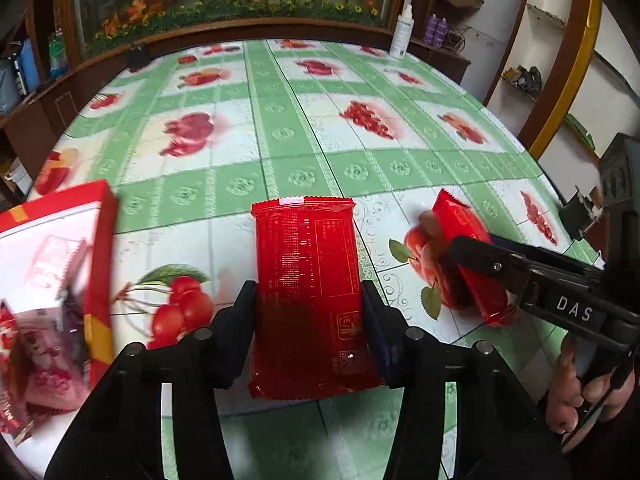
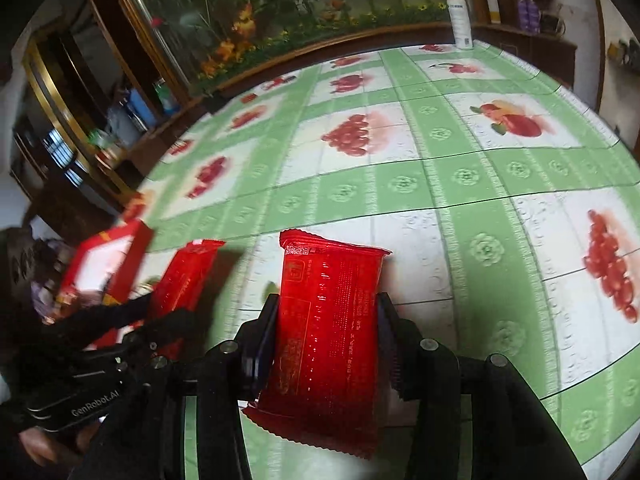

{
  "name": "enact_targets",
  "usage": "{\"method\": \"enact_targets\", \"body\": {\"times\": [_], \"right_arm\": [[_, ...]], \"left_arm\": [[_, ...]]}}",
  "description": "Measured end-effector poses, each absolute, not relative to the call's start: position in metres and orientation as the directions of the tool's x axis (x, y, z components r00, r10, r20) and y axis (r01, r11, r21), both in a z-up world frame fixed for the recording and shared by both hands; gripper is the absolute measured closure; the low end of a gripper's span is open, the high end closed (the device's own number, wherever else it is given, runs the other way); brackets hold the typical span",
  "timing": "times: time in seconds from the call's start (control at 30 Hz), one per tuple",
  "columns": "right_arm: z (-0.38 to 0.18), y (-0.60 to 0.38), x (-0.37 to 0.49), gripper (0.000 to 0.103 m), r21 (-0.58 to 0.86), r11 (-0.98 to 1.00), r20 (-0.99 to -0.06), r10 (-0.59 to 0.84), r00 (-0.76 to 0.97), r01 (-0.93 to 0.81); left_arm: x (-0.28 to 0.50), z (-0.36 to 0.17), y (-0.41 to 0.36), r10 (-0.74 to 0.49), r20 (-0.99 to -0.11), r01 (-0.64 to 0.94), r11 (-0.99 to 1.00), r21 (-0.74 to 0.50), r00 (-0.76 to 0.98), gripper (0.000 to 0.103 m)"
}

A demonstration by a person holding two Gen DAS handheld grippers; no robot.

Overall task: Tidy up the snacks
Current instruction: 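Lift the red packets and carry them toward the white tray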

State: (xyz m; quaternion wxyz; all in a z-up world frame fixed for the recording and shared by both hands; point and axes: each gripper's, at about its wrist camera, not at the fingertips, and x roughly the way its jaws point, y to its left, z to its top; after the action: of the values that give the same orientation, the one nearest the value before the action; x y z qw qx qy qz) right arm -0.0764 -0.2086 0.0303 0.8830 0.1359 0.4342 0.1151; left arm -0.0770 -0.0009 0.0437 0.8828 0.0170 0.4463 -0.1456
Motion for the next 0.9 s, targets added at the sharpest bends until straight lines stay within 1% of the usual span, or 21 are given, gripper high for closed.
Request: {"method": "enact_targets", "body": {"times": [0.07, 0.17, 0.3, 0.5, 0.67, 0.9], "right_arm": [[0.033, -0.209, -0.078, 0.056, 0.394, 0.913, -0.711, 0.373, 0.595, -0.102], [0.039, -0.201, -0.083, 0.056, 0.424, 0.896, -0.685, 0.413, 0.6, -0.133], [0.048, -0.188, -0.089, 0.056, 0.433, 0.884, -0.654, 0.444, 0.612, -0.179], [0.059, -0.163, -0.095, 0.056, 0.434, 0.871, -0.631, 0.477, 0.612, -0.23], [0.067, -0.142, -0.1, 0.056, 0.429, 0.861, -0.619, 0.501, 0.605, -0.273], [0.074, -0.113, -0.105, 0.056, 0.415, 0.852, -0.616, 0.521, 0.59, -0.319]], "left_arm": [[-0.084, 0.053, 0.004, -0.236, -0.776, 0.268, 0.959, -0.091, 0.585, 0.055], [-0.092, 0.065, 0.012, -0.219, -0.746, 0.258, 0.964, -0.065, 0.629, 0.055], [-0.102, 0.082, 0.027, -0.17, -0.697, 0.223, 0.975, -0.015, 0.697, 0.055], [-0.112, 0.096, 0.052, -0.11, -0.651, 0.16, 0.987, 0.018, 0.751, 0.054], [-0.117, 0.101, 0.073, -0.067, -0.624, 0.11, 0.994, 0.031, 0.779, 0.054], [-0.122, 0.103, 0.102, -0.029, -0.606, 0.049, 0.999, 0.017, 0.795, 0.054]]}}
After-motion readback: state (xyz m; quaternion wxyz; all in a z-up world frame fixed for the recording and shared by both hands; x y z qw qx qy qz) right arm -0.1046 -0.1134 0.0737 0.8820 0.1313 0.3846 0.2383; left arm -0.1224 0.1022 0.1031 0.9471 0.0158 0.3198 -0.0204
